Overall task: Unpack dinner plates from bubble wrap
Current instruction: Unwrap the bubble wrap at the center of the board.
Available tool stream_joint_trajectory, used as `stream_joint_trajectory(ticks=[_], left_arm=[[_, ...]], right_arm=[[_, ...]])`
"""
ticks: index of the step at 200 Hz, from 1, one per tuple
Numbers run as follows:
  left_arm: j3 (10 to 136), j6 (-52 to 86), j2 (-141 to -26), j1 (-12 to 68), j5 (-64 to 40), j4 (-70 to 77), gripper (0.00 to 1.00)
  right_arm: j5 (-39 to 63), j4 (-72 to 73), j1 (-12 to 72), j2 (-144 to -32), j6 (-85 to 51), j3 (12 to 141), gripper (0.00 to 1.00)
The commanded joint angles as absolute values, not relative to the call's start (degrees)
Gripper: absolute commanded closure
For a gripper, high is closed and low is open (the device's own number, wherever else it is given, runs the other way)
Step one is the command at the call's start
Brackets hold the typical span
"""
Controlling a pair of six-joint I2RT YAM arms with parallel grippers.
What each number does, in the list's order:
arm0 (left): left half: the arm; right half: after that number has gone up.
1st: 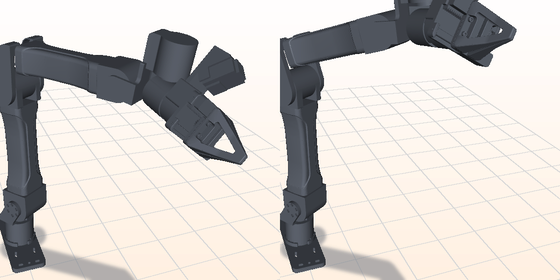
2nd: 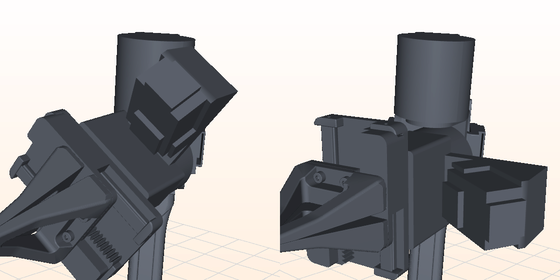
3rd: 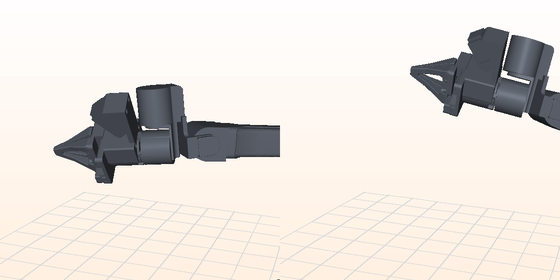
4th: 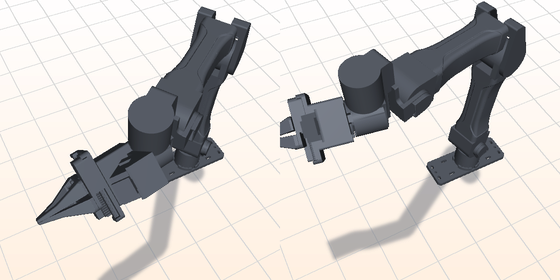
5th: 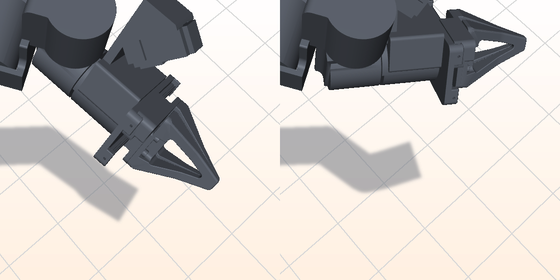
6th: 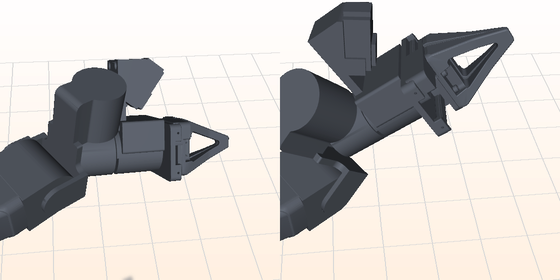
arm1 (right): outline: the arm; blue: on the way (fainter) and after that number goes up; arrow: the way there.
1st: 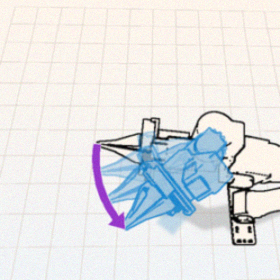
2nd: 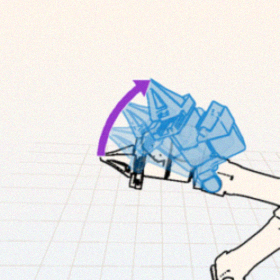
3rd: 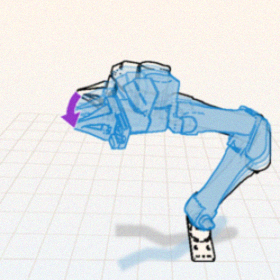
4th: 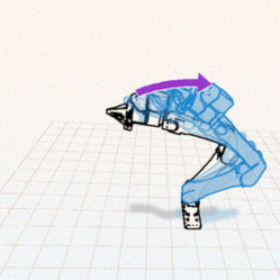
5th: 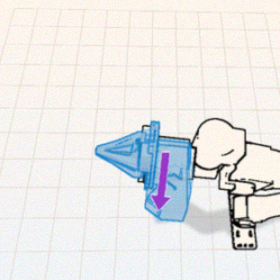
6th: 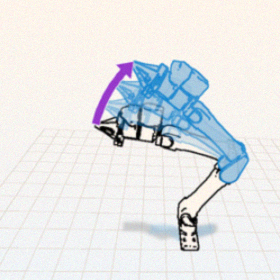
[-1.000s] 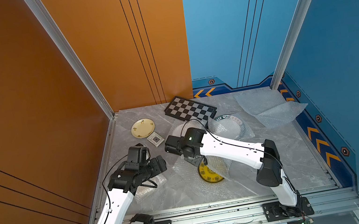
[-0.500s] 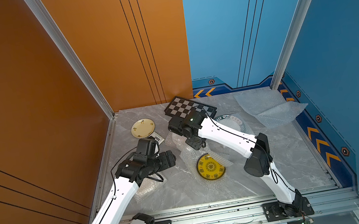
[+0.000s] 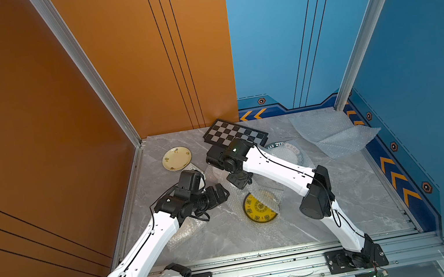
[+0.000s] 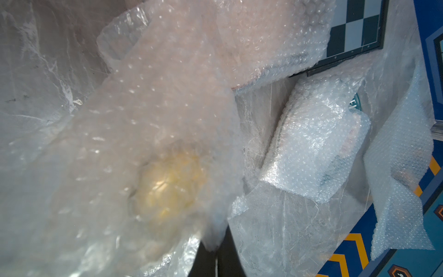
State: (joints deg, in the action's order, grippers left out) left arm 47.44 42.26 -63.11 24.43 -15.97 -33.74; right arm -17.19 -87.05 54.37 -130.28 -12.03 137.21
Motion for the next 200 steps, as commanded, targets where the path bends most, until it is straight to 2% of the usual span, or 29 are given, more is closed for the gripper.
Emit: stream_joint_trajectory(ticks=[1,43,46,76,89,100,107,159,200], left_arm=[[44.1,44.4,-64.4,24.9,-17.4,-28.1,0.05],[40.0,48.4,-69.9,25.3,-16.4,-13.8,0.12],[39.9,48.8,-70.5,25.4,-16.4,-12.9,0.17],[40.8,49.6,-75.6,26.9,-15.6,-8.4,0.34],[40.9,49.5,-77.0,27.6,-14.8,-8.3,0.59],[40.9,49.5,-77.6,27.7,-14.0,-9.0,0.90],[40.8,49.4,-77.9,27.7,-13.7,-9.7,1.00],[40.0,46.0,-74.7,27.3,-13.0,-19.2,1.00],[37.8,44.6,-72.1,25.1,-13.9,-23.2,1.00]], right_arm=[[-16.2,-88.8,54.3,-129.9,-13.2,137.9,0.96],[-15.8,-88.8,55.0,-129.2,-13.5,136.6,0.97],[-15.8,-88.8,55.0,-129.2,-13.6,136.5,0.96],[-15.3,-88.7,55.4,-128.5,-14.2,135.8,0.97],[-15.5,-88.7,55.3,-128.2,-14.4,135.6,0.97],[-15.8,-88.6,55.0,-127.8,-14.4,135.2,0.97],[-15.9,-88.5,54.6,-127.4,-14.5,134.8,0.97],[-16.8,-85.4,48.5,-124.9,-17.1,133.2,0.99],[-16.2,-84.3,42.9,-126.8,-18.3,136.8,0.99]])
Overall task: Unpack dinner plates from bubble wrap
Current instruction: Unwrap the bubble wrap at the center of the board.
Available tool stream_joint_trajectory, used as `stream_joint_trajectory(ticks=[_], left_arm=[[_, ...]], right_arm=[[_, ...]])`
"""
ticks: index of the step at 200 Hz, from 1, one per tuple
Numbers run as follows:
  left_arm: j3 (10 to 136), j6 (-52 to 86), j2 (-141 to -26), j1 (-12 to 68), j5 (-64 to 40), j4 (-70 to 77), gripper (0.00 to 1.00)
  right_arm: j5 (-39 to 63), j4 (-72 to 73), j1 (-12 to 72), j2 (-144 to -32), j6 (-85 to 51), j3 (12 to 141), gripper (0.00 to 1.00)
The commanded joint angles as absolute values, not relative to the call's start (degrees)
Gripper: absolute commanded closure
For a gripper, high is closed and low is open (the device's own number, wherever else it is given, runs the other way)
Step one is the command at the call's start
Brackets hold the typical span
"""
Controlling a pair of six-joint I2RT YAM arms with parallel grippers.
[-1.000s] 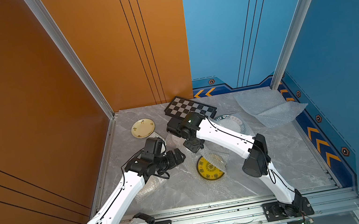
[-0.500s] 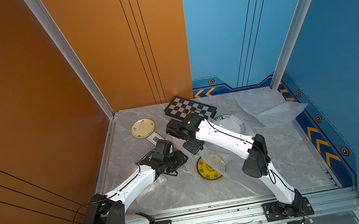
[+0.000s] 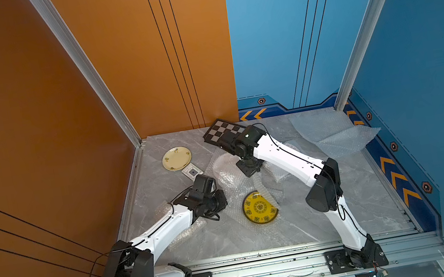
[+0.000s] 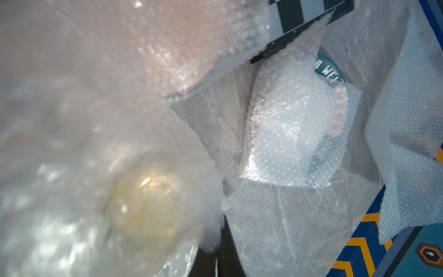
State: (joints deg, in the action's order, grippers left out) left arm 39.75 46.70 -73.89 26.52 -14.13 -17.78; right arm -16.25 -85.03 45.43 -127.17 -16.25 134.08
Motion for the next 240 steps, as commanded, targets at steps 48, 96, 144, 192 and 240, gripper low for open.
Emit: stream_joint_trajectory(ticks=[48,96,144,192,240], left_arm=[[37.3,42.4,-70.9,22.6,-15.1,-26.8,1.00],[37.3,41.5,-72.1,21.3,-16.5,-27.6,1.00],[38.0,41.7,-72.3,21.0,-16.8,-27.6,1.00],[38.0,41.7,-72.4,20.7,-16.7,-27.6,1.00],[38.4,40.7,-73.5,20.6,-17.4,-27.7,1.00]], right_arm=[[-14.5,-83.0,38.3,-130.4,-17.7,139.3,0.99],[-15.8,-81.5,37.3,-133.2,-15.8,141.5,0.47],[-7.5,-81.1,39.0,-126.0,-15.8,137.2,0.27],[3.4,-67.3,35.1,-101.5,-24.7,101.8,0.03],[13.7,-55.3,33.0,-87.7,-28.5,79.6,0.00]])
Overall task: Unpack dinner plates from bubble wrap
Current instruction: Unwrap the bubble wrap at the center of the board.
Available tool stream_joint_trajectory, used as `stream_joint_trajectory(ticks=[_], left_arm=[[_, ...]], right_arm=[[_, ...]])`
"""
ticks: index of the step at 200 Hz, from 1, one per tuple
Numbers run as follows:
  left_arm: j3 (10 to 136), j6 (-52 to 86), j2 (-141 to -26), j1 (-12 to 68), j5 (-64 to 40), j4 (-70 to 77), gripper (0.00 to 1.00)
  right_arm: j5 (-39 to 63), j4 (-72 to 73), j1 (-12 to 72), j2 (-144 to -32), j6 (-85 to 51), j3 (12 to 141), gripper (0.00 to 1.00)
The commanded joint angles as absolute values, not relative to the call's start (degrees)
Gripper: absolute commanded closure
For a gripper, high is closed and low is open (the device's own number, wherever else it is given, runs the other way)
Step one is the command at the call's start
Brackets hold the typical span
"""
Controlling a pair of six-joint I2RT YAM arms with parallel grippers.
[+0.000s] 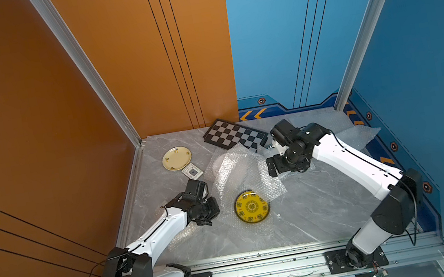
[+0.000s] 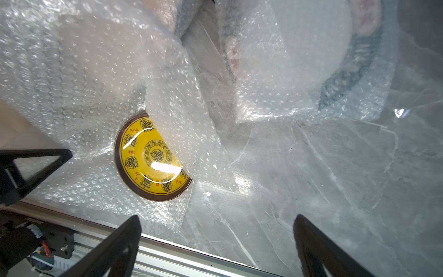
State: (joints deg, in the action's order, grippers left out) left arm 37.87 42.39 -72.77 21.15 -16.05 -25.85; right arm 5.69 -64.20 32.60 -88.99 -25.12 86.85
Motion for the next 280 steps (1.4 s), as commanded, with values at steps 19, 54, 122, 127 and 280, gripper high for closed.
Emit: stream_joint_trajectory(ticks=[19,54,122,127,280], left_arm=[[38.4,40.4,-73.7,20.6,-17.5,-27.6,1.00],[38.4,40.3,-73.3,20.6,-17.3,-27.9,1.00],[38.4,39.8,-73.5,20.1,-16.6,-29.4,1.00],[38.5,39.8,-73.5,20.0,-16.6,-29.4,1.00],[36.1,45.2,-63.9,23.9,-17.2,-33.5,0.26]], right_arm=[[16.0,-49.9,32.5,-86.4,-30.0,72.9,0.01],[15.8,-46.0,31.9,-88.4,-28.7,68.7,0.04],[16.6,-40.8,34.0,-94.0,-27.2,70.2,0.38],[16.5,-40.8,34.0,-94.1,-27.2,70.2,0.45],[17.6,-47.8,36.8,-87.0,-29.7,71.3,0.91]])
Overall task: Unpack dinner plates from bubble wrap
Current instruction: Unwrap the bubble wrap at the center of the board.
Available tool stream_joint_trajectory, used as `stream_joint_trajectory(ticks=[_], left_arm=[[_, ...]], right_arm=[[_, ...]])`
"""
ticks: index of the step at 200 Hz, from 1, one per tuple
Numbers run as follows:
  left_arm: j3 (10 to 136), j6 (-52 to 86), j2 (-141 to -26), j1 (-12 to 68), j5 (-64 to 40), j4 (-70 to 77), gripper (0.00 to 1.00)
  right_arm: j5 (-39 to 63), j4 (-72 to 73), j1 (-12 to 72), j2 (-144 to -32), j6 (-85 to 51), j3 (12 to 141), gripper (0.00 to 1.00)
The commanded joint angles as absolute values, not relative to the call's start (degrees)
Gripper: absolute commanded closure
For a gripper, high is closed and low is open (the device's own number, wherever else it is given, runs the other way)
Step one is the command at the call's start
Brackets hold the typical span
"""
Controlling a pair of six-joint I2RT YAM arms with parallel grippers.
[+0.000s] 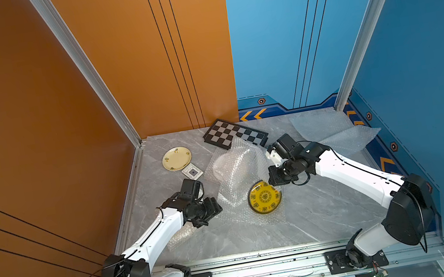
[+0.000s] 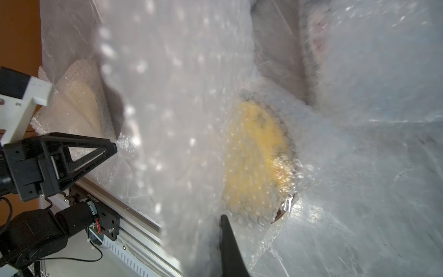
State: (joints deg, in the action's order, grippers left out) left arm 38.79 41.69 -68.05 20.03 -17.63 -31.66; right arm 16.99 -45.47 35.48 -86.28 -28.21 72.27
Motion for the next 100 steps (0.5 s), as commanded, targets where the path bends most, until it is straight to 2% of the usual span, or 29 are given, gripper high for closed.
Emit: stream_joint_trajectory(ticks=[1,28,52,100], left_arm=[[36.0,45.4,-63.7,24.2,-17.1,-33.5,0.26],[34.8,50.5,-57.9,30.0,-13.0,-34.1,0.26],[35.7,53.7,-55.9,33.0,-9.9,-32.9,0.32],[39.8,53.1,-68.5,34.5,-9.9,-24.0,0.67]], right_arm=[[17.6,-47.8,36.9,-87.0,-29.8,71.2,0.91],[18.0,-48.6,37.1,-86.4,-30.3,70.1,0.91],[19.0,-48.8,37.9,-84.7,-31.7,69.1,0.91],[17.6,-47.4,44.2,-82.9,-34.9,65.3,0.91]])
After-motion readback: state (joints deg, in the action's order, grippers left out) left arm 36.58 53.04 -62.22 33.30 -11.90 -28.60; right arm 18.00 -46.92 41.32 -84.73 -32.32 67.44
